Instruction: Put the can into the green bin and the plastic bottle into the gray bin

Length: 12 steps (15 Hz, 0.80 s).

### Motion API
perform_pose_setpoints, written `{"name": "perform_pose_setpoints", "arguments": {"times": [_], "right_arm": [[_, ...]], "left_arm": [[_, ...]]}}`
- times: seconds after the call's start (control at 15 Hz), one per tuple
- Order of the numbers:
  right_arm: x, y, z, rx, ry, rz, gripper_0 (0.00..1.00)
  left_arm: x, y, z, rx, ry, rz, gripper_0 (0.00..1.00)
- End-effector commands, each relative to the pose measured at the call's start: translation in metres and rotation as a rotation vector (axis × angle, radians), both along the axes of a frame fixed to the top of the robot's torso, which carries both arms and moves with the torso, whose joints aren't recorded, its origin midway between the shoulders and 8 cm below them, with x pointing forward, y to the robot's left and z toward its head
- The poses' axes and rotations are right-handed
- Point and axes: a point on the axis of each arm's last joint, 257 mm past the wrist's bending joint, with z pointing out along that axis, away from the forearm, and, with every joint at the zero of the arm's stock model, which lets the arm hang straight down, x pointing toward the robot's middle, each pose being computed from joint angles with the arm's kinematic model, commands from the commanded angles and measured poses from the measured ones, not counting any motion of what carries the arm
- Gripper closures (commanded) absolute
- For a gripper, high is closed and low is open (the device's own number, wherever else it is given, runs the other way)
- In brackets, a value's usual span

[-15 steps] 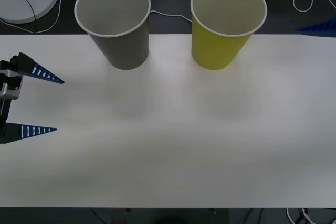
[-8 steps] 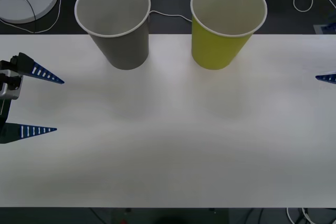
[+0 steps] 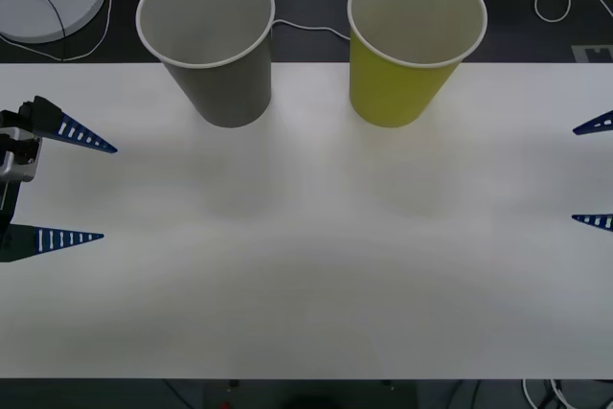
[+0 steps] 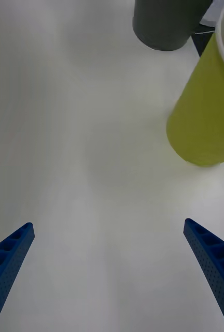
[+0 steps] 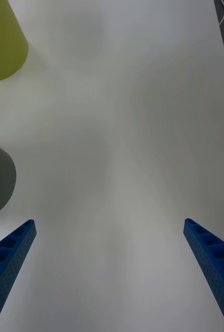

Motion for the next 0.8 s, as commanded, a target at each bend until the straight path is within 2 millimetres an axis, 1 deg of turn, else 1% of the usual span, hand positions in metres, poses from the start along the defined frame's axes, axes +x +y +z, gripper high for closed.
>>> {"name": "perform_pose_setpoints", "arguments": {"times": [0.07, 0.27, 0.53, 0.8], "right_arm": [[-0.013, -0.001, -0.019, 0.012, -0.002, 0.032, 0.0], [-0.024, -0.004, -0.038, 0.003, -0.014, 0.055, 0.0], [-0.03, -0.01, -0.057, -0.017, 0.009, 0.041, 0.0], [-0.032, -0.014, -0.066, -0.035, 0.032, 0.026, 0.0]], "left_arm": [[0.0, 0.0, 0.0, 0.0, 0.0, 0.0, 0.0], [0.0, 0.0, 0.0, 0.0, 0.0, 0.0, 0.0], [0.0, 0.0, 0.0, 0.0, 0.0, 0.0, 0.0], [0.0, 0.0, 0.0, 0.0, 0.0, 0.0, 0.0]]}}
